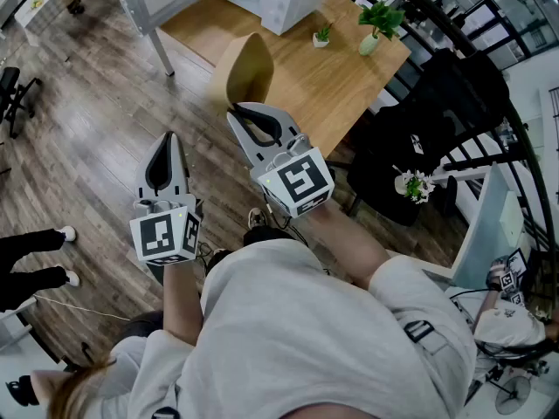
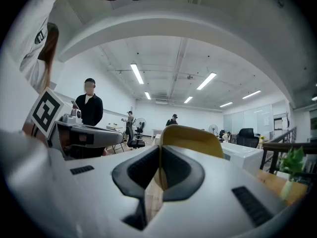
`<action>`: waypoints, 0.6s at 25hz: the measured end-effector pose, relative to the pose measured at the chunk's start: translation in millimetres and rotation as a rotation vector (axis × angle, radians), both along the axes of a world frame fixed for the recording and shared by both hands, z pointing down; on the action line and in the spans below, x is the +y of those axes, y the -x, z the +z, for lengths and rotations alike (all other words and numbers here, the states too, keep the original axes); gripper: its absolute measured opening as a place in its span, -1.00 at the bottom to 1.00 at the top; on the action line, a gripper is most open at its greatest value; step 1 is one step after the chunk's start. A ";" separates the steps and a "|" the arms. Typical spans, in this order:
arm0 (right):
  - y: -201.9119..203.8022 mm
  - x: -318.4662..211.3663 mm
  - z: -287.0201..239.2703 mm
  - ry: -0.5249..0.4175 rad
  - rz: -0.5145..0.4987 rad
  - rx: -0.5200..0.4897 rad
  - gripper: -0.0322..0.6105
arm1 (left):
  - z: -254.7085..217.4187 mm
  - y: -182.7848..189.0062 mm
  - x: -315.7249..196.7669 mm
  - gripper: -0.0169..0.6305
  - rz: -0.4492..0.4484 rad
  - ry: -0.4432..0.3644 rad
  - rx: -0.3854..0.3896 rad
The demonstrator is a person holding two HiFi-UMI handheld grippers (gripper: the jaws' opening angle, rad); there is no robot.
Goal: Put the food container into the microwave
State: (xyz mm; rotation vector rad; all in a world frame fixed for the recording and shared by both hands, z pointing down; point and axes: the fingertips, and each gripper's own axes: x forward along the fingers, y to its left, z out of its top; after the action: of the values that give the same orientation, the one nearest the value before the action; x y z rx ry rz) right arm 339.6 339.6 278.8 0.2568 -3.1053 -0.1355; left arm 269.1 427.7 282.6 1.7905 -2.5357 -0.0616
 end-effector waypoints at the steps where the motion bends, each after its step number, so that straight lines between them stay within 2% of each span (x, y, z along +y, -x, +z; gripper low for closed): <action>1: 1.1 -0.2 -0.6 -0.003 -0.002 -0.001 -0.83 | 0.3 1.0 -0.2 -0.91 -0.001 0.000 0.001; 8: 5.5 5.9 8.4 0.004 -0.028 0.013 -0.83 | 9.0 3.9 1.8 -0.91 -0.007 0.014 0.017; 12: 8.1 6.9 15.1 -0.041 -0.054 0.058 -0.83 | 16.1 6.6 -0.2 -0.91 -0.013 0.028 0.031; 15: 10.4 1.0 21.1 -0.029 -0.059 0.065 -0.83 | 20.7 8.6 -2.8 -0.91 -0.029 0.034 0.039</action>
State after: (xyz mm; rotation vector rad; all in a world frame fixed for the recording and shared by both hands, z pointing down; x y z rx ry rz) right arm 329.2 340.6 299.9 0.1579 -3.0497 -0.1863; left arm 260.5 424.9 303.3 1.7234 -2.5201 -0.0537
